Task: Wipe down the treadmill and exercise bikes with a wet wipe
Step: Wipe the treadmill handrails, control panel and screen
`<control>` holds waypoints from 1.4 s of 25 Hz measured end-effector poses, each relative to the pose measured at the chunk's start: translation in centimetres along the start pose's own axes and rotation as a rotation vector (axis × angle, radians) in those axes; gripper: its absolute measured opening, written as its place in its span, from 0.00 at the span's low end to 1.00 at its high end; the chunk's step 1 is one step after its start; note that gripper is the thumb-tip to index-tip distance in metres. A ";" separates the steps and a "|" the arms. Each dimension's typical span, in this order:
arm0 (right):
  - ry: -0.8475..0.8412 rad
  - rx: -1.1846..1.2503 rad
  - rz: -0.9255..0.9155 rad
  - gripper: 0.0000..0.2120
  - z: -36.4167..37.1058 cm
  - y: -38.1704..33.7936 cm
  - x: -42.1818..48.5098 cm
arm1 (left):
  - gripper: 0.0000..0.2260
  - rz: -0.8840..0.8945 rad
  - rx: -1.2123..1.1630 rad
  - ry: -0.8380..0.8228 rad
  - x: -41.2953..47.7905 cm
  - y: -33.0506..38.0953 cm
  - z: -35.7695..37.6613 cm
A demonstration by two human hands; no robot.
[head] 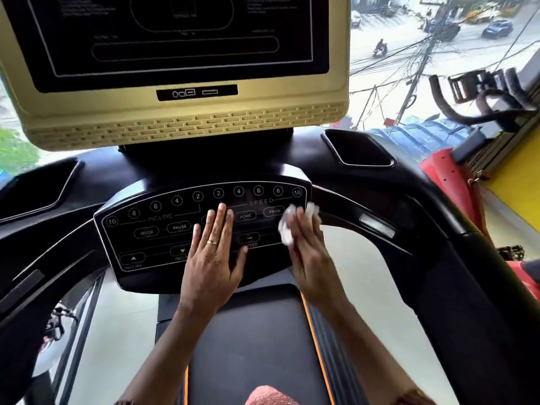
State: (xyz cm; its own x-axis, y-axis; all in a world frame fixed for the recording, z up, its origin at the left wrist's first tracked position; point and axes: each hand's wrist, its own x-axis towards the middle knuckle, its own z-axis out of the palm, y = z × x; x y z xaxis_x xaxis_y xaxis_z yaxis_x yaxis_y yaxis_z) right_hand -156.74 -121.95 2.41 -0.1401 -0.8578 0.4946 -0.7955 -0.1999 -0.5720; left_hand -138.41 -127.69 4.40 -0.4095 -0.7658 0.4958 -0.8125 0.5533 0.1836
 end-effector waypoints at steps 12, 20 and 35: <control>-0.055 -0.054 -0.093 0.20 3.9 -6.5 -3.5 | 0.25 0.020 -0.113 0.031 -0.3 -0.9 -0.2; 0.135 -0.146 0.026 0.22 6.0 -7.9 -1.9 | 0.24 -0.071 -0.067 0.088 -4.0 -6.4 -2.5; -0.020 -0.150 -0.166 0.19 12.0 -15.6 -3.9 | 0.24 0.065 -0.115 0.035 -6.8 -12.7 -4.0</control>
State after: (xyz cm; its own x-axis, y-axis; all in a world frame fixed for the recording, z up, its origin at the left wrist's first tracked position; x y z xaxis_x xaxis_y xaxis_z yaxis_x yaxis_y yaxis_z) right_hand -136.70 -121.17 1.60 0.0103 -0.8284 0.5601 -0.8858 -0.2675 -0.3792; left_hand -123.63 -128.21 2.10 -0.4432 -0.7163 0.5390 -0.7312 0.6366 0.2449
